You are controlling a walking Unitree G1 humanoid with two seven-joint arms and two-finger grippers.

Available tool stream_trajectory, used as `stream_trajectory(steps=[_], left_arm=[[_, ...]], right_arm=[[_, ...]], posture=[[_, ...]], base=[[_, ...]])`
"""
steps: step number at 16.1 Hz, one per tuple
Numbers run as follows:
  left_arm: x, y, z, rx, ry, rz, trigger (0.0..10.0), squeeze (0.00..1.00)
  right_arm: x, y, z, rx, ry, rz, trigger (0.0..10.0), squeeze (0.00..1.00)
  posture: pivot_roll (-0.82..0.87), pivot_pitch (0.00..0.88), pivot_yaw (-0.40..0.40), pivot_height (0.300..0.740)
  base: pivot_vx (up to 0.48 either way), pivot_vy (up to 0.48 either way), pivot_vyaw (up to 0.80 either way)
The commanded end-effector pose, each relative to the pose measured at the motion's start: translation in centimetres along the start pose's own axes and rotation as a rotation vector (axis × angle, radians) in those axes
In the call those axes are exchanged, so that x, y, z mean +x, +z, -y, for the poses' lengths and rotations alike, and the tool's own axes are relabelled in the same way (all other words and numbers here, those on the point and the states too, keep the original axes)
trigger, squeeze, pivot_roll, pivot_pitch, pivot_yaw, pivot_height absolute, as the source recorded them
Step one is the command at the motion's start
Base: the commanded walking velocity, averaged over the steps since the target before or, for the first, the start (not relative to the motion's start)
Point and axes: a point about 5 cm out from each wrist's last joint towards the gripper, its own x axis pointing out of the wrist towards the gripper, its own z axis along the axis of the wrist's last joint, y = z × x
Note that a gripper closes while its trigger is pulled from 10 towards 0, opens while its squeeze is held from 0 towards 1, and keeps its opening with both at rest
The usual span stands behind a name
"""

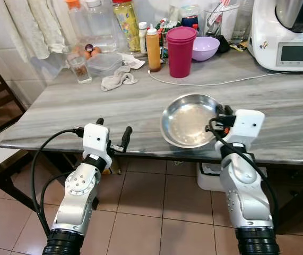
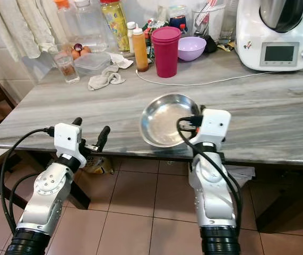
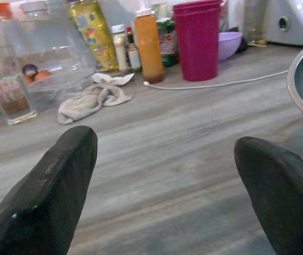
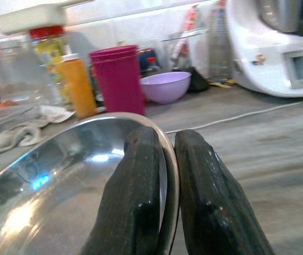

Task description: Setting the table

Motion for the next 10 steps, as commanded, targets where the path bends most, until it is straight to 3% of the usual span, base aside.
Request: stream_trajectory(steps=[1, 5, 10], left_arm=[[-0.3, -0.3, 0.1, 0.002, -0.026, -0.008, 10.0, 0.00], [-0.8, -0.7, 0.6, -0.023, -0.075, -0.027, 10.0, 0.00], [-1.8, -1.4, 1.6, -0.038, -0.199, -0.069, 10.0, 0.00]], right_arm=[[-0.1, 0.4, 0.2, 0.002, -0.016, 0.008, 10.0, 0.00], [-0.3, 0.2, 1.2, 0.003, -0.063, -0.001, 10.0, 0.00], [0.6, 0.5, 2.8, 0.014, -0.123, 0.003, 10.0, 0.00]], posture=[[-0.24, 0.007, 0.120, 0.740], [-0.25, 0.022, 0.127, 0.740], [-0.24, 0.054, 0.135, 0.740]], base=[[0.000, 0.000, -0.54], [0.000, 0.000, -0.48], [0.000, 0.000, 0.00]])
